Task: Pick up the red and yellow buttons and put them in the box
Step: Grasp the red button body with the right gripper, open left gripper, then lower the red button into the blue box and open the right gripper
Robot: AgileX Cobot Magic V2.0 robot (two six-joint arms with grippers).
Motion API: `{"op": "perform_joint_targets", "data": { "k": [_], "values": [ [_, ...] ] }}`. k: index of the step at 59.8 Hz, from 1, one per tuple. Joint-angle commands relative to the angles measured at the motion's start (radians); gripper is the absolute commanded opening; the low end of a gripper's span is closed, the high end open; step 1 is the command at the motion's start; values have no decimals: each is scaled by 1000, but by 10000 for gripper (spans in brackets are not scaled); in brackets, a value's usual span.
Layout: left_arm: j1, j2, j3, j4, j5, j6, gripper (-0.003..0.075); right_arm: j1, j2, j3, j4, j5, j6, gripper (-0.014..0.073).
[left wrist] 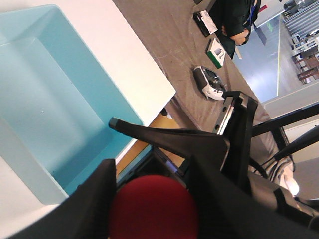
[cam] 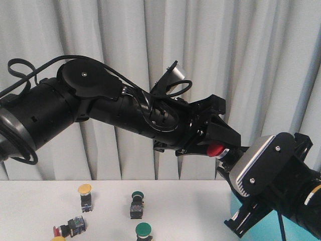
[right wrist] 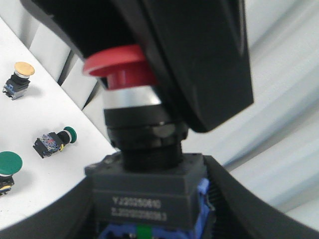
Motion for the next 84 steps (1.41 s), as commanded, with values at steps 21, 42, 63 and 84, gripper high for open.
{"op": "perform_joint_targets", "data": {
  "k": [21, 42, 63, 84],
  "values": [
    [-74, -55, -31, 155, -112, 0, 384, -6, -18, -36, 6, -89, -3, 38],
    [-75, -57, -33, 38, -133, 36, 578, -6, 2, -36, 7, -98, -3, 48],
    [-70, -57, -106, 124, -103, 190, 578, -6, 20, -36, 16, -95, -3, 52],
    [60, -57, -222, 416, -115, 27, 578, -75, 20, -36, 227, -96, -3, 60]
  ]
}}
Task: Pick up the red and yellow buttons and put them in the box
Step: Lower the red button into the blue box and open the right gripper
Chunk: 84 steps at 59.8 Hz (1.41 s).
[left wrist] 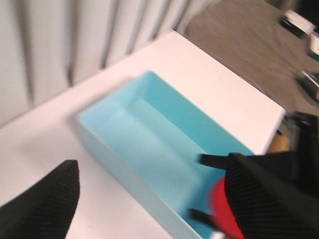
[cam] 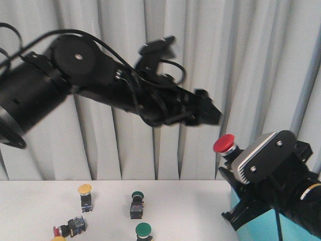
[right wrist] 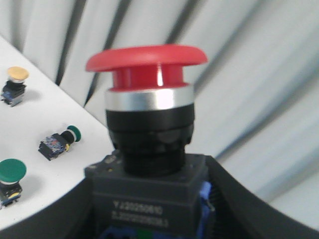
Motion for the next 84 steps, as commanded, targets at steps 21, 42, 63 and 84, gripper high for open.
{"op": "perform_joint_targets", "data": {
  "k": [21, 42, 63, 84],
  "values": [
    [131, -64, -83, 340, 142, -15, 576, -289, 5, -36, 428, -50, 1, 61],
    [136, -64, -83, 352, 169, -32, 576, -441, 299, -36, 423, 149, -11, 61],
    [136, -65, -83, 352, 174, -41, 576, -441, 516, -68, 372, 161, -10, 125],
    [136, -65, -83, 352, 176, -41, 576, -441, 619, -131, 336, 248, 16, 283]
  ]
}}
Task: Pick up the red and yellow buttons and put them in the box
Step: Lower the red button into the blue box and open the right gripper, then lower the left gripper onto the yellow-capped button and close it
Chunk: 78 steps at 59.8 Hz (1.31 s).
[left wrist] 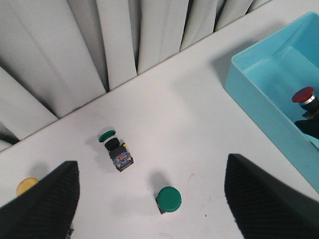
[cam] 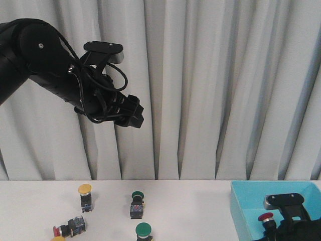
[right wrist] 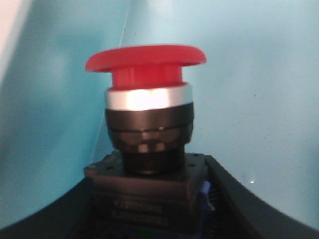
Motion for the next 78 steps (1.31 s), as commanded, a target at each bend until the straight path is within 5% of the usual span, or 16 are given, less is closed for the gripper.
{"op": "perform_joint_targets", "data": {
  "k": [1, 22, 47, 59, 78],
  "values": [
    [-2, -58, -32, -12, -48, -11, 576, -6, -27, -31, -23, -24, 18, 292],
    [-2, -58, 45, -12, -51, -11, 576, -6, -25, -34, -66, -32, 55, 510],
    [-2, -62, 49, 37, -34, -15, 576, -6, -280, -191, -59, 170, 70, 508],
    [55, -63, 66, 199, 19, -193, 576, -4, -446, -223, -56, 233, 109, 508],
    [168, -78, 422, 204, -85, -221, 576, -3, -625, -223, -54, 294, 114, 508]
  ]
}}
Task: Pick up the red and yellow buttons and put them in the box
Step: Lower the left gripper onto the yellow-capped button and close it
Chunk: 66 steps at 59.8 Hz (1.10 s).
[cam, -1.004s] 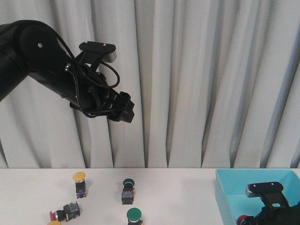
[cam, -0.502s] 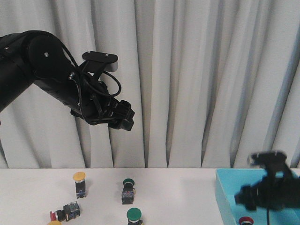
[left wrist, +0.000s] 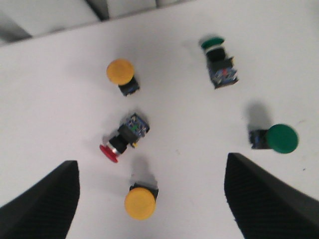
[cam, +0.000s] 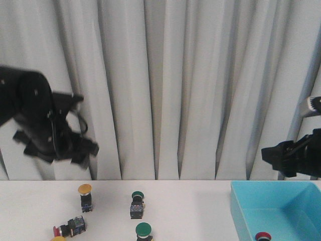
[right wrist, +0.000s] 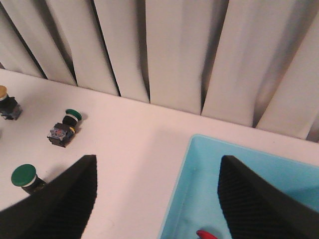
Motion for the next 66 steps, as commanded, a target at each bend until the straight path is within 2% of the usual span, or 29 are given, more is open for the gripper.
{"op": "perform_joint_targets", "data": {
  "k": [1, 14, 27, 43, 66],
  "values": [
    [23, -55, 100, -21, -86, -15, 576, -3, -74, -32, 16, -26, -2, 508],
    [31, -52, 266, -18, -194, 8, 576, -3, -127, -32, 60, 1, -2, 508],
    [31, -8, 353, -9, -221, 15, 576, -3, -150, -32, 60, 11, -10, 508],
    [31, 59, 360, -7, -204, 15, 576, -3, -150, -32, 64, 32, -10, 508],
    [89, 117, 359, -18, -210, -22, 575, -3, -150, -32, 82, 43, -10, 508]
  ]
}}
